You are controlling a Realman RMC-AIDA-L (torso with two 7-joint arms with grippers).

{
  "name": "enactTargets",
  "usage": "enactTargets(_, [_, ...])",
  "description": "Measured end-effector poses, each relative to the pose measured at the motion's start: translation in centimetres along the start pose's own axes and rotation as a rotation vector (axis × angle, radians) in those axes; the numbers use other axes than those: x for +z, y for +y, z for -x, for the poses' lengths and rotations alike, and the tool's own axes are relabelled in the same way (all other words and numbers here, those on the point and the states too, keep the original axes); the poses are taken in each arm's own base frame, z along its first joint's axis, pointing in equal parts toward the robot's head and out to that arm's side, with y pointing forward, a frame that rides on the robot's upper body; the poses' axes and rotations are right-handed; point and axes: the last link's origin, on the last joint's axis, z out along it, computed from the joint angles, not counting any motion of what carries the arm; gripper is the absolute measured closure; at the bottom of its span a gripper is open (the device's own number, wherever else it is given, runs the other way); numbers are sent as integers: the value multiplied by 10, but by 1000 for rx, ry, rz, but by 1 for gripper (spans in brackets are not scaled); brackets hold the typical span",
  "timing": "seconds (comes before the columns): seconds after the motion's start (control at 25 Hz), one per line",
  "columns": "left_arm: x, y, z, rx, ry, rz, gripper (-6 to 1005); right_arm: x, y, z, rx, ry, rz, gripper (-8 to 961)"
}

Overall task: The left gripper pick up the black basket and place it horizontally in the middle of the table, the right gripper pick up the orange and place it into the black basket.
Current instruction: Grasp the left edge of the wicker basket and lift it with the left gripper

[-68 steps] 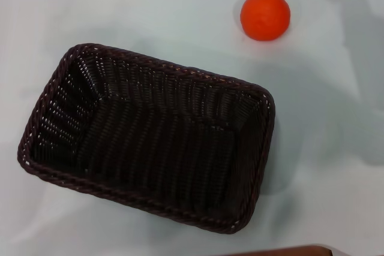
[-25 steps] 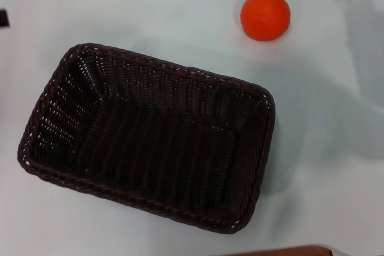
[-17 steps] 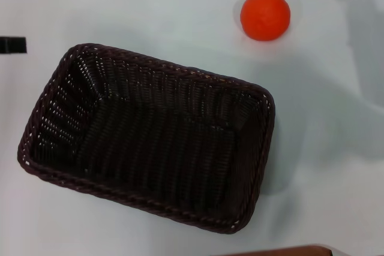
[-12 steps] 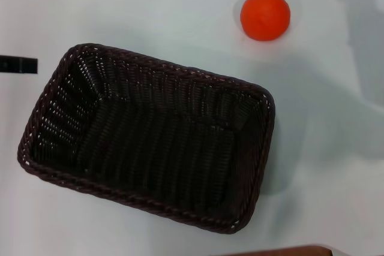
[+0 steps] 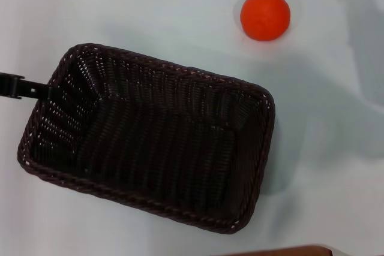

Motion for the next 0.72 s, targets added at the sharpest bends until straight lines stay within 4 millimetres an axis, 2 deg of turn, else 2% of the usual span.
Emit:
enactTargets(0.56, [29, 2, -1, 12, -117, -46, 279, 0, 2, 2, 4, -12, 12, -3])
enactTargets(0.72, [29, 2, -2, 7, -110, -40, 406, 0, 3, 2, 7, -18, 21, -3])
